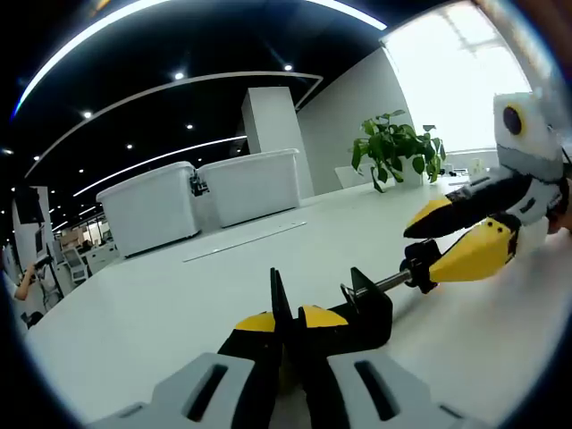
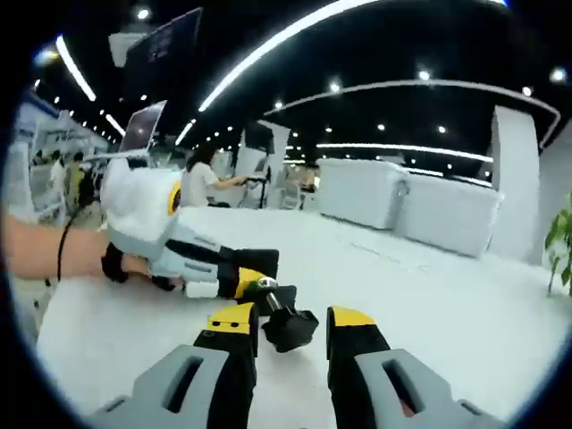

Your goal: Clamp the fixed fixture on the desktop, loosen the retaining clip, secure it to the edge of the desk, and tighten the retaining clip.

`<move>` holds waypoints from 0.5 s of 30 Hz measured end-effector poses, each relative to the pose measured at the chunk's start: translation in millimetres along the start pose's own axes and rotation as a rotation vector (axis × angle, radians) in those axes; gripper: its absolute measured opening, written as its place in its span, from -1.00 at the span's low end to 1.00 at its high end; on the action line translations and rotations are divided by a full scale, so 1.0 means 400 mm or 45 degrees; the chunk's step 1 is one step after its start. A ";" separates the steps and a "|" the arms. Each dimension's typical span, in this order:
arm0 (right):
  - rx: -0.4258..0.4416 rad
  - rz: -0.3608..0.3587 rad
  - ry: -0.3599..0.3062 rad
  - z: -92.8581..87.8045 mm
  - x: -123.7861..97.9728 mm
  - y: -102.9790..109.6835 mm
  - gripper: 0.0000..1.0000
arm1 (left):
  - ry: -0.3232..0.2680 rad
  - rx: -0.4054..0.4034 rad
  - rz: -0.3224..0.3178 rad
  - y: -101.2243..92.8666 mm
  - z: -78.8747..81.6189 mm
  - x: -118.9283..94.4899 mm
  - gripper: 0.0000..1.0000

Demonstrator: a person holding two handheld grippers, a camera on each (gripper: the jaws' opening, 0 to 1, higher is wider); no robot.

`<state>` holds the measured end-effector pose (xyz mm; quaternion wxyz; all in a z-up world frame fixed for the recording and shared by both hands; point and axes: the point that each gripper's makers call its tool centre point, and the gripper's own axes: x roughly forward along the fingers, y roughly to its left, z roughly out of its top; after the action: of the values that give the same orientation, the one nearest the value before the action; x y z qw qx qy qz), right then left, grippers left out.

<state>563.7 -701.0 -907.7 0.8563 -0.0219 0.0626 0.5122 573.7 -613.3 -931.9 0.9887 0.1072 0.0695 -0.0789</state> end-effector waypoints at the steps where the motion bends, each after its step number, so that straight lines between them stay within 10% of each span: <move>1: 0.082 -0.011 -0.008 0.001 -0.008 -0.013 -0.41 | 0.000 0.000 0.000 0.000 0.000 0.000 -0.84; 4: 0.220 0.031 -0.027 -0.002 -0.007 -0.006 -0.44 | 0.000 -0.001 0.000 0.000 0.000 0.001 -0.84; 15: 0.186 0.009 0.025 -0.024 -0.010 0.020 -0.55 | 0.000 -0.001 0.001 0.001 -0.001 0.000 -0.84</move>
<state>553.9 -701.5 -916.5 0.8532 0.0358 0.1083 0.5090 573.9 -612.9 -932.2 0.9887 0.1070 0.0694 -0.0786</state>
